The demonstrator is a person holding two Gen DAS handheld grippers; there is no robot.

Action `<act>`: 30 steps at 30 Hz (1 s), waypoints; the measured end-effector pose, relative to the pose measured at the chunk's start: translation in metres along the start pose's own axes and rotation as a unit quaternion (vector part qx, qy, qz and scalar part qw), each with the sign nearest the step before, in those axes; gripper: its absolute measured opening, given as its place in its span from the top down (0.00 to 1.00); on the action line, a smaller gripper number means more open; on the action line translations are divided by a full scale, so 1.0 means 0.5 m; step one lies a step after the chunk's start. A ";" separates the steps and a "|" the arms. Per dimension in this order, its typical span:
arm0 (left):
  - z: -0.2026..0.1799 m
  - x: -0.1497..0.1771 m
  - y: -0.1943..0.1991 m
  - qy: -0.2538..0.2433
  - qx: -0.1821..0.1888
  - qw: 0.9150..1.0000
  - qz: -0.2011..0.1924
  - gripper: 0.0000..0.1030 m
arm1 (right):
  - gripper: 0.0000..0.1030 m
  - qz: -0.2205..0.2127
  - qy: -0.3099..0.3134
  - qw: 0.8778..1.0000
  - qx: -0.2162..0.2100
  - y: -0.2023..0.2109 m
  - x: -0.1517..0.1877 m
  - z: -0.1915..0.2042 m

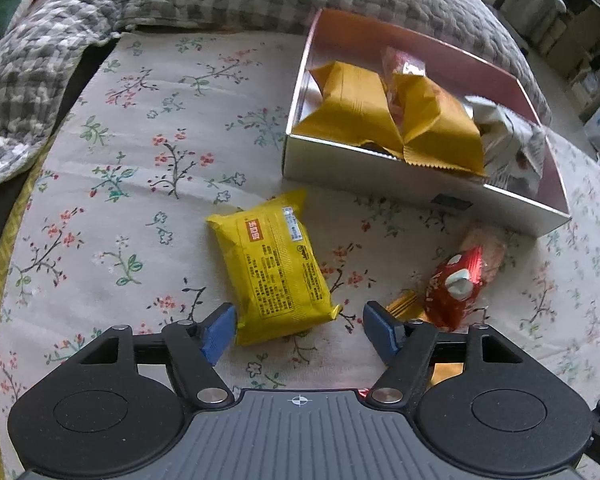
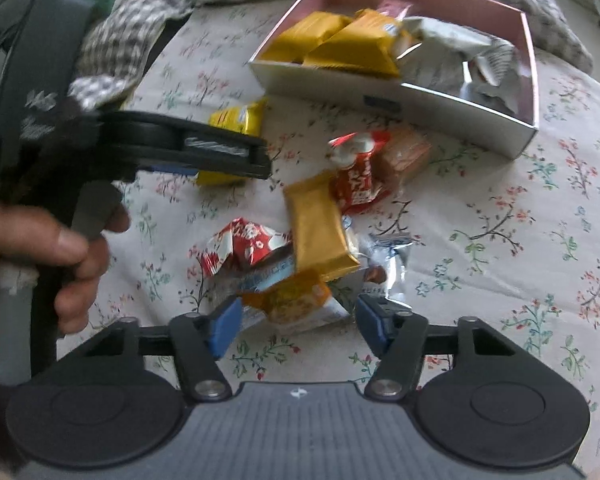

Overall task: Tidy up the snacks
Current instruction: 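Grasp the yellow square packet with the left tool while the right tool grasps the orange lotus cookie packet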

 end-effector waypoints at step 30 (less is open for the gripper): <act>0.053 -0.037 0.047 0.042 0.070 0.997 0.003 0.68 | 0.49 -0.029 0.058 0.998 0.009 0.007 -0.007 0.016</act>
Point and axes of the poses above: each gripper's, at about its wrist camera, not at the fingertips, and y roughly against the way its jaws point, z to its left, x to its underside, the point moved 2 cm from there along -y, roughly the way its jaws point, and after that the axes turned 12 degrees about y, right-handed, at the moved point
